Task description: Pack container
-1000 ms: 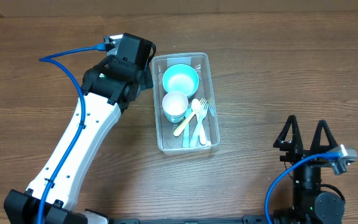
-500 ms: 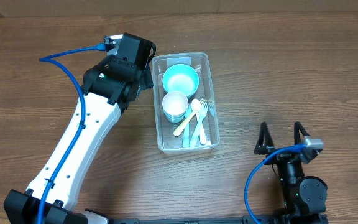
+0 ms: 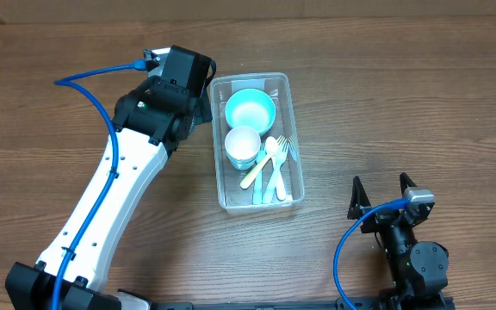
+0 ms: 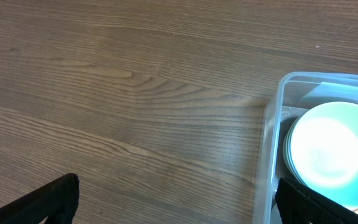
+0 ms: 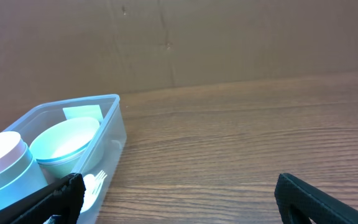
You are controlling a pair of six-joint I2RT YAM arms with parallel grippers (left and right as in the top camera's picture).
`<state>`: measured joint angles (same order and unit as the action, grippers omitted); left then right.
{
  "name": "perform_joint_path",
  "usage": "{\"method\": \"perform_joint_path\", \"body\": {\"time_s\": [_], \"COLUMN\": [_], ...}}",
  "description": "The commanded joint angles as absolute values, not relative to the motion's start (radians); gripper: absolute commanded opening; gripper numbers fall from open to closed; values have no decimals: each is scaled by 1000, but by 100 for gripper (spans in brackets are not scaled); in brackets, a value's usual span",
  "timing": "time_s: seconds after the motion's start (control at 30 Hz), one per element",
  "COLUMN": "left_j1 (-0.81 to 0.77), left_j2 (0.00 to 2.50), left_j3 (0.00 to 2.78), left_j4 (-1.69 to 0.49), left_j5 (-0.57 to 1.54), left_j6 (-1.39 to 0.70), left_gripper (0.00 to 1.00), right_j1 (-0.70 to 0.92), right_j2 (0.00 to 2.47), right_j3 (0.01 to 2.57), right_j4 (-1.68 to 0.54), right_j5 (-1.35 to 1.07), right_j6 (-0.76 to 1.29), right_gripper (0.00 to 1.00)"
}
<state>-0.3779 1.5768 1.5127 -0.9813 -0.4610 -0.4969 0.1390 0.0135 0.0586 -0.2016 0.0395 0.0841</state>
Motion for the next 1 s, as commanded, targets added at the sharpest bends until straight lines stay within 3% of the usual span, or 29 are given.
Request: {"method": "perform_joint_path", "body": {"time_s": [0.0,0.47,0.87,0.97], "left_j1": [-373,-373,-369,-305], "left_j2": [1582,1578,868,645], "left_j3": [1533,1533,1491,1416], "left_j4": [-983,-984,-998,-999], "left_j5": [-478,-477,-471,-425], "left_j6": [-486,-486,-483,-486], "left_gripper": [100,100,100,100], "right_j1": [145,145,145,145], "right_j2": [3,3,3,3], "right_j3": [58,58,58,58], "right_j4": [-194,-194,-194,-194], "right_j5": [31,31,31,31], "right_j6": [78,78,78,78], "right_gripper": [100,100,100,100]}}
